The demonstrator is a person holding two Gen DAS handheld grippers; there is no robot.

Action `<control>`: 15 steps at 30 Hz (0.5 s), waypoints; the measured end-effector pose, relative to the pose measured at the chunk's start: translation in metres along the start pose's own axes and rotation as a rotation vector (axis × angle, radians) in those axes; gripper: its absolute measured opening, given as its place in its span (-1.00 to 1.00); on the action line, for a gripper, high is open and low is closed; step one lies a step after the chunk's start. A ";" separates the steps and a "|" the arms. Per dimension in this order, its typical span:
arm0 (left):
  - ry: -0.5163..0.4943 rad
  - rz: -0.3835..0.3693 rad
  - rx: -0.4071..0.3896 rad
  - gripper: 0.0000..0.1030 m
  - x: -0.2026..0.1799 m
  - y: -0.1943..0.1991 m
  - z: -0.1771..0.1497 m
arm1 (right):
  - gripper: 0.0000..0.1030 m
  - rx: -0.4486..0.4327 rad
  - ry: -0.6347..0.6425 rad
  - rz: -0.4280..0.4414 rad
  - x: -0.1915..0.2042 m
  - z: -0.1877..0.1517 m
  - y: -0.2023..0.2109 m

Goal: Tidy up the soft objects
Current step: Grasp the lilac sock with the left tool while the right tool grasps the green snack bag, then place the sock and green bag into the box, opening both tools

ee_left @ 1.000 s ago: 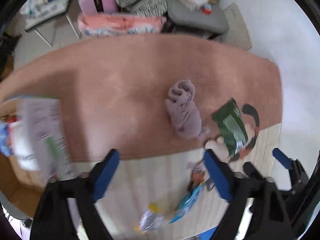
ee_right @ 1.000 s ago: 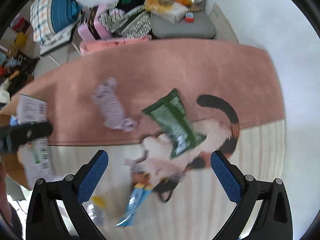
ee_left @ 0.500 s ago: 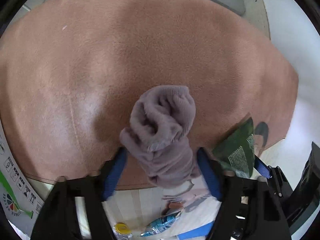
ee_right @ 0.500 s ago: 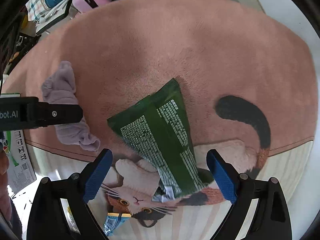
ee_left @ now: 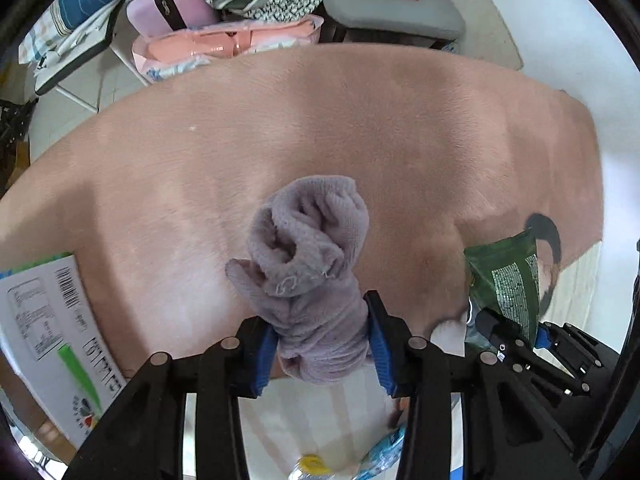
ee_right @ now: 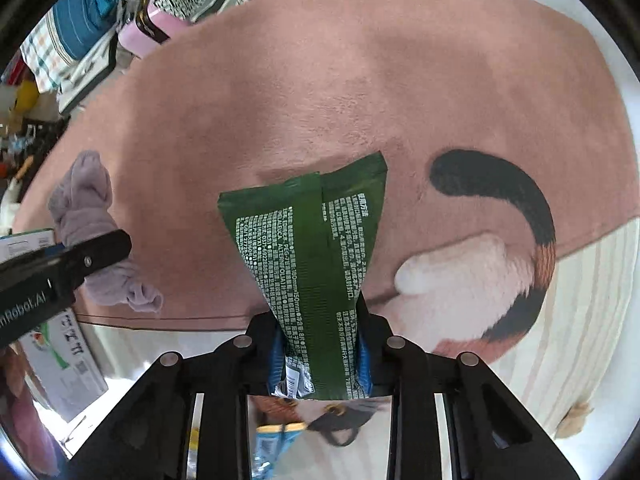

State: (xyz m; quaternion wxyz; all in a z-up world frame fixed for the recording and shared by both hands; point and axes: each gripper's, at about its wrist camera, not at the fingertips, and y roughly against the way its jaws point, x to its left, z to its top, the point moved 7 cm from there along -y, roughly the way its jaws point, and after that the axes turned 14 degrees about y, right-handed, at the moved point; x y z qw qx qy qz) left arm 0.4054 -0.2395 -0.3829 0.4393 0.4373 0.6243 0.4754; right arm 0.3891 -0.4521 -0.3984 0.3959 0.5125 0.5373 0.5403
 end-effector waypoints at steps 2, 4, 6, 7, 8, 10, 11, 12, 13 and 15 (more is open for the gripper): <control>-0.004 -0.022 -0.026 -0.27 0.012 0.018 -0.008 | -0.42 -0.030 -0.008 0.017 0.014 -0.005 0.015; -0.007 -0.054 -0.049 -0.27 0.027 0.038 -0.020 | -0.42 -0.066 0.006 0.022 0.033 -0.013 0.032; -0.008 -0.094 -0.063 -0.27 0.045 0.059 -0.026 | -0.42 -0.103 0.023 0.035 0.059 -0.020 0.050; -0.004 -0.113 -0.081 -0.27 0.060 0.073 -0.036 | -0.42 -0.118 0.034 0.041 0.074 -0.024 0.059; 0.002 -0.130 -0.090 -0.27 0.075 0.084 -0.042 | -0.42 -0.133 0.045 0.049 0.089 -0.028 0.068; 0.008 -0.161 -0.110 -0.27 0.100 0.104 -0.056 | -0.42 -0.161 0.069 0.075 0.125 -0.045 0.080; 0.014 -0.168 -0.117 -0.27 0.113 0.113 -0.064 | -0.42 -0.174 0.081 0.088 0.148 -0.049 0.087; 0.013 -0.169 -0.120 -0.27 0.132 0.119 -0.073 | -0.42 -0.185 0.096 0.104 0.171 -0.055 0.091; 0.017 -0.166 -0.127 -0.27 0.155 0.127 -0.080 | -0.42 -0.193 0.112 0.120 0.196 -0.061 0.095; 0.040 -0.146 -0.135 -0.27 0.196 0.136 -0.089 | -0.42 -0.199 0.137 0.152 0.240 -0.070 0.099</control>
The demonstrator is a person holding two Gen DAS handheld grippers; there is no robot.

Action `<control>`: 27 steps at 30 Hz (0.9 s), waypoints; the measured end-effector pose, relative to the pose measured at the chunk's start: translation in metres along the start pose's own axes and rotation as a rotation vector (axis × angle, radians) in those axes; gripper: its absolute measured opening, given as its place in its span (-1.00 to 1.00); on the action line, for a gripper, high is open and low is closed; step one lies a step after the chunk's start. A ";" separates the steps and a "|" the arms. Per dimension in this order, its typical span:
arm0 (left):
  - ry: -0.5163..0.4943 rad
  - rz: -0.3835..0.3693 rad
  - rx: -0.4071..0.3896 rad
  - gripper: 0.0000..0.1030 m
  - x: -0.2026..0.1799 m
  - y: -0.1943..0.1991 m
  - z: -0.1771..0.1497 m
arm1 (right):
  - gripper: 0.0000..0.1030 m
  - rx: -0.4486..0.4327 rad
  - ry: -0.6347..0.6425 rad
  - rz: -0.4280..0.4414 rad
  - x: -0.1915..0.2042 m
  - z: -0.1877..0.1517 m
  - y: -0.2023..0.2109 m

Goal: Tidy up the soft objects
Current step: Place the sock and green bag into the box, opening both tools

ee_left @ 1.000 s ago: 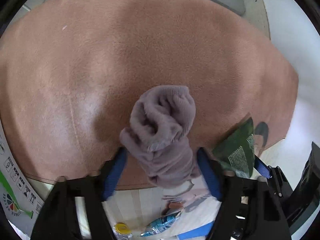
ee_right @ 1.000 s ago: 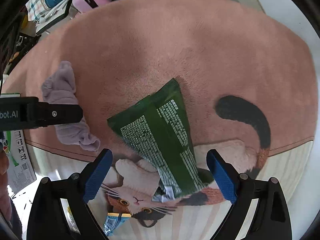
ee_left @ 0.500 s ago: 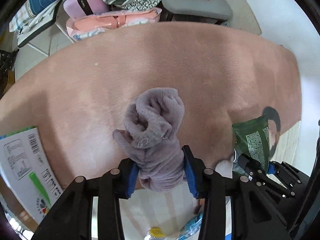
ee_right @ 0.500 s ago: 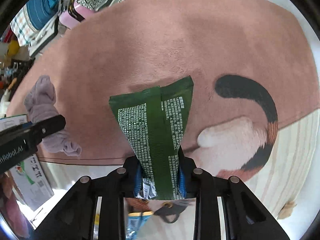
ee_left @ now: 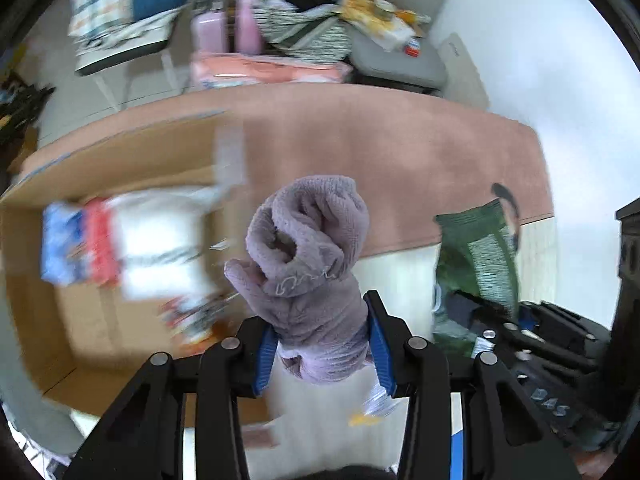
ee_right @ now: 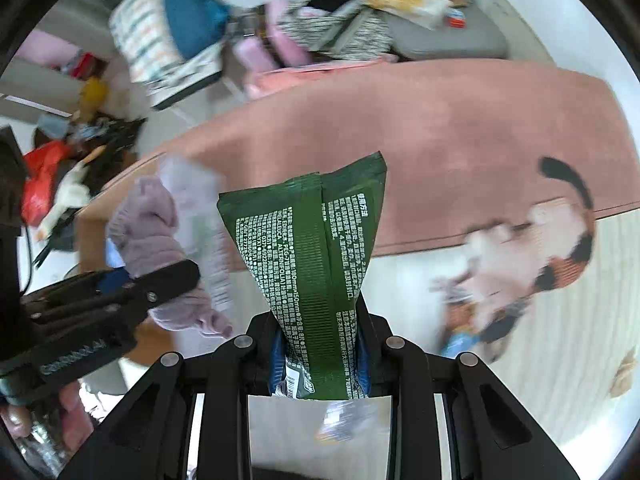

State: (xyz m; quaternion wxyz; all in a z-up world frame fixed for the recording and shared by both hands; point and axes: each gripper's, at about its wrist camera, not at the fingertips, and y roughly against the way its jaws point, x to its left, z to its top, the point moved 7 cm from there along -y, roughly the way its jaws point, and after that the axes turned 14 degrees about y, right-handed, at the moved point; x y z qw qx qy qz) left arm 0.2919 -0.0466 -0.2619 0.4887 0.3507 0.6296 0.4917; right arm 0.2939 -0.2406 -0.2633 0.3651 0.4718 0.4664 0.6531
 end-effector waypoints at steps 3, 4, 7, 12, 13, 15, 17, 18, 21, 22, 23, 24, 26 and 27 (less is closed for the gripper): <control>0.041 0.027 0.009 -0.27 0.058 0.019 -0.012 | -0.42 0.002 0.046 0.044 0.081 -0.010 -0.007; 0.055 0.040 0.006 -0.27 0.078 0.025 -0.015 | -0.42 0.006 0.065 0.058 0.106 -0.012 -0.012; 0.102 0.068 0.003 -0.27 0.128 0.036 -0.020 | -0.42 0.023 0.109 0.085 0.169 -0.015 -0.028; 0.178 0.094 0.026 -0.27 0.191 0.031 -0.012 | -0.42 0.066 0.153 0.075 0.239 -0.018 -0.064; 0.195 0.095 0.036 -0.27 0.201 0.027 -0.009 | -0.42 0.076 0.155 0.069 0.247 -0.018 -0.070; 0.223 0.075 0.073 -0.27 0.214 0.018 -0.005 | -0.42 0.095 0.151 0.057 0.258 -0.016 -0.085; 0.248 0.052 0.115 -0.27 0.222 0.007 -0.002 | -0.43 0.106 0.148 0.038 0.258 -0.015 -0.095; 0.261 0.046 0.134 -0.27 0.224 0.000 0.001 | -0.42 0.113 0.143 0.029 0.259 -0.013 -0.102; 0.275 0.043 0.177 -0.27 0.229 -0.014 0.004 | -0.42 0.140 0.121 0.020 0.254 -0.005 -0.125; 0.271 0.038 0.194 -0.27 0.229 -0.020 0.005 | -0.42 0.146 0.121 0.012 0.255 -0.005 -0.130; 0.271 0.038 0.206 -0.27 0.229 -0.023 0.006 | -0.42 0.149 0.119 0.006 0.251 -0.004 -0.132; 0.267 0.038 0.223 -0.27 0.228 -0.029 0.007 | -0.42 0.153 0.118 0.001 0.252 -0.002 -0.137; 0.269 0.038 0.244 -0.27 0.226 -0.038 0.009 | -0.42 0.166 0.117 -0.010 0.251 0.001 -0.148; 0.271 0.036 0.253 -0.27 0.226 -0.041 0.009 | -0.42 0.172 0.117 -0.012 0.252 0.001 -0.152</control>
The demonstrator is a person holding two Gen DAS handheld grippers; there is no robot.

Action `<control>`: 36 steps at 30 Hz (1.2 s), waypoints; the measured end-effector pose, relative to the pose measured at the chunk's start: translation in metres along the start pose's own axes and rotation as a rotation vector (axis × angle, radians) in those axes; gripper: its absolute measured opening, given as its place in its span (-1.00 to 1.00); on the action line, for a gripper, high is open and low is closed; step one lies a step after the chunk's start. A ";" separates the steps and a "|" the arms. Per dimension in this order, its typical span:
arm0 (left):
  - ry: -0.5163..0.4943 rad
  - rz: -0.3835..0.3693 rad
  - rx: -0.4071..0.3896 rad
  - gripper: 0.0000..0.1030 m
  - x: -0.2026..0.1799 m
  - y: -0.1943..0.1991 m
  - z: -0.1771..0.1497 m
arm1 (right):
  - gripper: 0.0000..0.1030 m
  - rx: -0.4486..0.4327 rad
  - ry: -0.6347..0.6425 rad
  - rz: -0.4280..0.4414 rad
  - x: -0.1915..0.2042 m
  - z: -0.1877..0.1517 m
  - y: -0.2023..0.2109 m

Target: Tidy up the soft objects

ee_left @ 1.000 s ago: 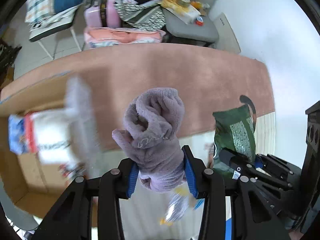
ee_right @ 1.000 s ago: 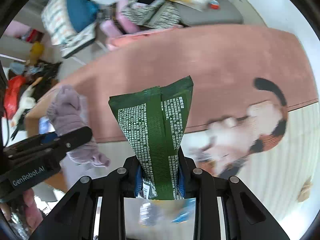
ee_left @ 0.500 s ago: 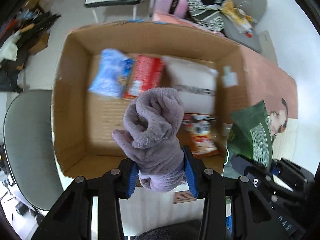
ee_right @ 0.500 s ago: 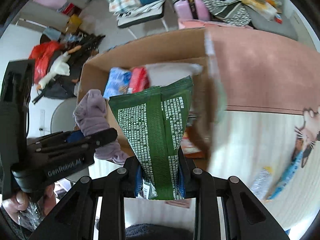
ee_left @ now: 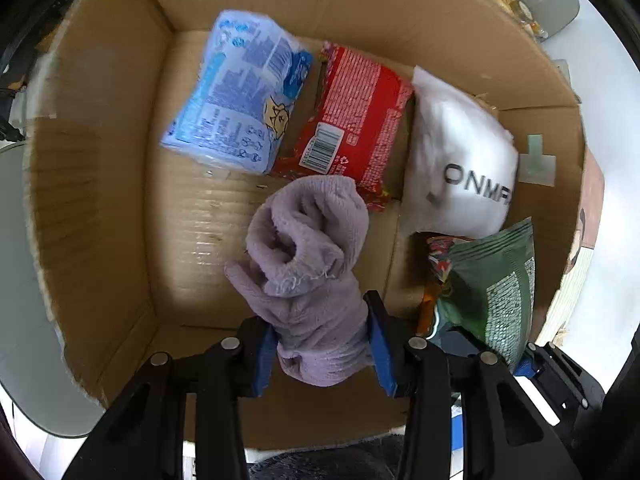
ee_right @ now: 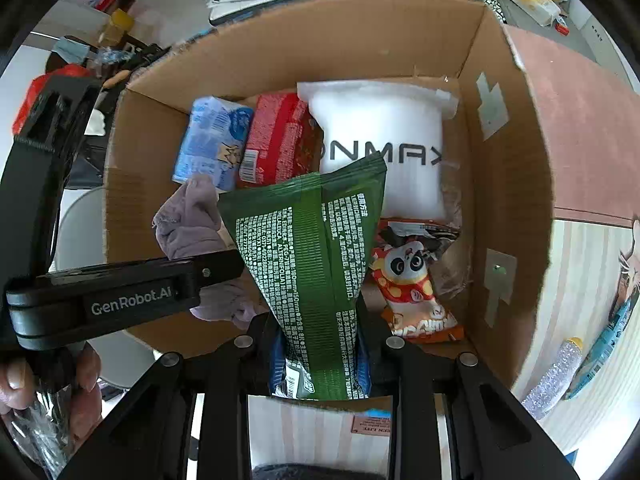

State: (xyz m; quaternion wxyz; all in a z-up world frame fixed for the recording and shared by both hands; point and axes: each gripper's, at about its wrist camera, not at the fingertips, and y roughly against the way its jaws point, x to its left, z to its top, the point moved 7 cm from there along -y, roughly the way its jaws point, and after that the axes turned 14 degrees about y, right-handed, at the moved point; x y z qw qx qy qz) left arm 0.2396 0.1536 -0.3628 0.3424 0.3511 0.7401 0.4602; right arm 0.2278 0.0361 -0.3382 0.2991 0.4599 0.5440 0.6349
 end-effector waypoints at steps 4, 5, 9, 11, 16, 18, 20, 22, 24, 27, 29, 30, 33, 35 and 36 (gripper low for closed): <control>0.000 0.010 0.031 -0.21 0.004 -0.006 -0.003 | -0.42 0.029 0.002 -0.009 0.003 0.004 -0.017; -0.003 0.016 0.038 -0.21 0.005 -0.007 -0.002 | -0.42 0.042 0.001 -0.008 0.005 0.004 -0.019; 0.024 0.017 0.057 -0.15 0.012 -0.007 -0.010 | -0.29 0.055 -0.009 0.007 0.007 0.010 -0.027; 0.025 0.022 0.039 0.05 0.020 -0.001 -0.015 | 0.10 0.058 -0.009 0.005 0.006 0.009 -0.024; -0.019 0.046 -0.047 0.20 0.023 0.022 -0.029 | 0.34 0.049 0.003 -0.043 0.001 0.008 -0.010; -0.036 0.051 -0.094 0.20 0.022 0.037 -0.040 | 0.34 0.039 0.009 -0.057 0.000 0.005 -0.001; -0.053 0.061 -0.143 0.20 0.021 0.051 -0.052 | 0.34 0.023 0.016 -0.073 -0.001 0.000 0.010; -0.065 0.065 -0.194 0.20 0.021 0.065 -0.062 | 0.34 -0.003 0.025 -0.092 -0.001 -0.008 0.024; -0.075 0.065 -0.237 0.20 0.022 0.078 -0.071 | 0.34 -0.032 0.033 -0.110 0.001 -0.016 0.042; -0.084 0.050 -0.290 0.20 0.025 0.098 -0.083 | 0.34 -0.074 0.032 -0.157 -0.001 -0.030 0.069; -0.084 0.042 -0.336 0.20 0.027 0.110 -0.100 | 0.34 -0.101 0.039 -0.179 0.000 -0.040 0.084; -0.087 0.041 -0.351 0.20 0.028 0.113 -0.098 | 0.34 -0.115 0.041 -0.186 0.002 -0.045 0.092; -0.083 0.037 -0.415 0.37 0.026 0.123 -0.108 | 0.60 -0.152 0.052 -0.226 0.005 -0.060 0.113; -0.069 0.035 -0.473 0.84 0.026 0.131 -0.114 | 0.75 -0.169 0.058 -0.263 0.006 -0.068 0.124; -0.068 0.037 -0.511 0.86 0.028 0.140 -0.120 | 0.76 -0.176 0.061 -0.286 0.007 -0.072 0.129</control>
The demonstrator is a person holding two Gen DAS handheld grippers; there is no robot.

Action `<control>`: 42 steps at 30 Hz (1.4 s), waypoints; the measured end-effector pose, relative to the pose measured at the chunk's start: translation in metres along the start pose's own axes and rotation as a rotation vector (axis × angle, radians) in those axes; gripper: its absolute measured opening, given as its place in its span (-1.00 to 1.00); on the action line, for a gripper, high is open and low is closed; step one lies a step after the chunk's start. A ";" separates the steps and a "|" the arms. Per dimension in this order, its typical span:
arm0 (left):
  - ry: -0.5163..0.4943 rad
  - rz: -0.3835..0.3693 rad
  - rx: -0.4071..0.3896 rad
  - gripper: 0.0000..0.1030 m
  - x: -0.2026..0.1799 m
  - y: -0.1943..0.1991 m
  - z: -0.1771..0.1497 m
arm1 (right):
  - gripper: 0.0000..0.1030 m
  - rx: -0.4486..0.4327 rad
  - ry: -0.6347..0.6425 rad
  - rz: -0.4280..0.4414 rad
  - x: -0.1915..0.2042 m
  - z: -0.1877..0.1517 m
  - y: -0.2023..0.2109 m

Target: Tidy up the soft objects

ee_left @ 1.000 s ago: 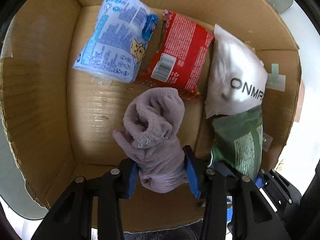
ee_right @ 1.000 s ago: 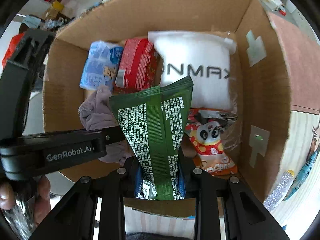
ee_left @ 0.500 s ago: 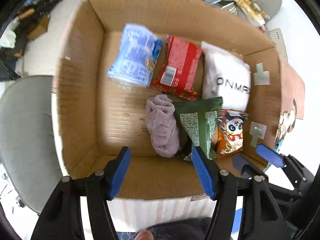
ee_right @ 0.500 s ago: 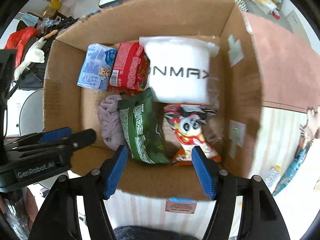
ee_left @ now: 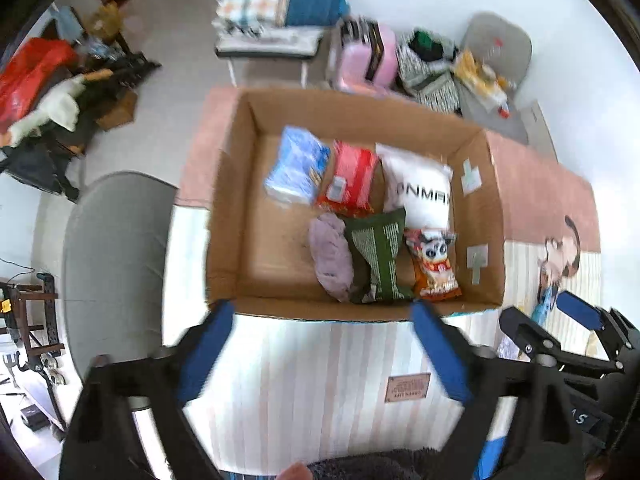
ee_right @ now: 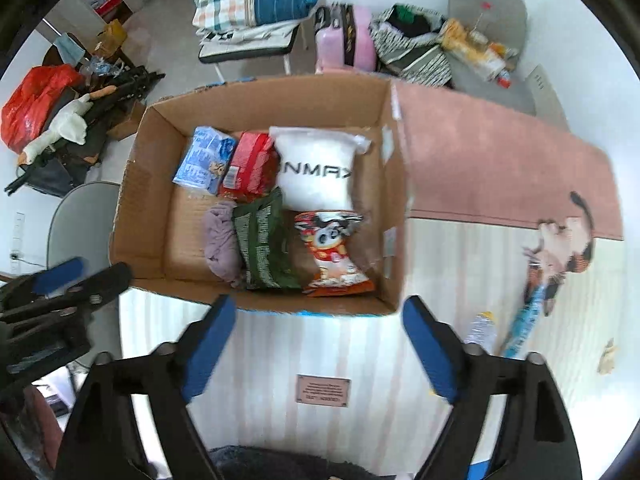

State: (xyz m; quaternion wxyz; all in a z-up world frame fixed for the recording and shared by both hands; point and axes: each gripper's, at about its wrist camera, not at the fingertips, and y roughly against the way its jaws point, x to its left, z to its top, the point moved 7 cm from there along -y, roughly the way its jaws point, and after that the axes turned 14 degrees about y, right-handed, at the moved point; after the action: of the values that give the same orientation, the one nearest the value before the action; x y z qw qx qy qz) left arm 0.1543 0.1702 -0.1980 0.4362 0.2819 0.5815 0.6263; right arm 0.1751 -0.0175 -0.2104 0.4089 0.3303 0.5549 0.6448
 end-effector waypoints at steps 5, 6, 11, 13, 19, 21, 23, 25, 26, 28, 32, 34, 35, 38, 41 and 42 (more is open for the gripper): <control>0.003 0.025 -0.084 0.98 0.004 0.024 -0.007 | 1.00 -0.058 0.005 -0.011 0.002 -0.014 0.031; 0.003 0.026 -0.094 0.98 0.005 0.029 -0.010 | 1.00 -0.071 0.004 -0.008 0.003 -0.017 0.038; 0.000 0.043 -0.137 0.98 0.006 0.049 -0.023 | 1.00 -0.127 0.009 -0.007 0.008 -0.026 0.064; -0.002 0.052 -0.158 0.98 0.005 0.056 -0.027 | 1.00 -0.145 0.014 -0.018 0.008 -0.030 0.071; 0.013 0.067 -0.172 0.98 0.000 0.063 -0.034 | 1.00 -0.166 0.011 0.023 0.003 -0.036 0.080; 0.002 0.079 -0.185 0.98 -0.009 0.066 -0.035 | 1.00 -0.172 0.001 0.043 -0.003 -0.039 0.081; -0.016 0.078 -0.194 0.98 -0.024 0.068 -0.037 | 1.00 -0.173 -0.037 0.083 -0.017 -0.045 0.080; -0.041 0.067 -0.196 0.98 -0.044 0.066 -0.041 | 1.00 -0.177 -0.080 0.105 -0.038 -0.052 0.080; -0.062 0.063 -0.195 0.98 -0.061 0.062 -0.045 | 1.00 -0.177 -0.101 0.099 -0.049 -0.057 0.079; -0.107 0.055 -0.198 0.98 -0.089 0.055 -0.052 | 1.00 -0.168 -0.153 0.071 -0.083 -0.071 0.075; -0.236 0.037 -0.139 0.98 -0.161 0.014 -0.078 | 1.00 -0.105 -0.272 0.001 -0.163 -0.113 0.055; -0.297 0.015 -0.048 0.98 -0.199 -0.022 -0.098 | 1.00 -0.062 -0.338 -0.008 -0.203 -0.139 0.036; -0.327 0.008 0.005 0.98 -0.217 -0.041 -0.110 | 1.00 -0.041 -0.380 -0.002 -0.225 -0.154 0.024; -0.418 -0.002 0.159 0.90 -0.265 -0.098 -0.151 | 1.00 0.035 -0.484 0.025 -0.273 -0.196 -0.012; -0.493 0.027 0.265 0.63 -0.300 -0.149 -0.189 | 1.00 0.080 -0.557 0.038 -0.309 -0.230 -0.044; -0.510 0.036 0.299 0.63 -0.309 -0.163 -0.199 | 0.98 0.096 -0.580 0.055 -0.318 -0.241 -0.054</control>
State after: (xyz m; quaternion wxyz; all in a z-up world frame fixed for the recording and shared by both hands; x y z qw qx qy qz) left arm 0.1608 -0.2048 -0.3420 0.5107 0.5016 0.5338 0.4501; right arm 0.1139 -0.4065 -0.2952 0.5167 0.5348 0.4353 0.5075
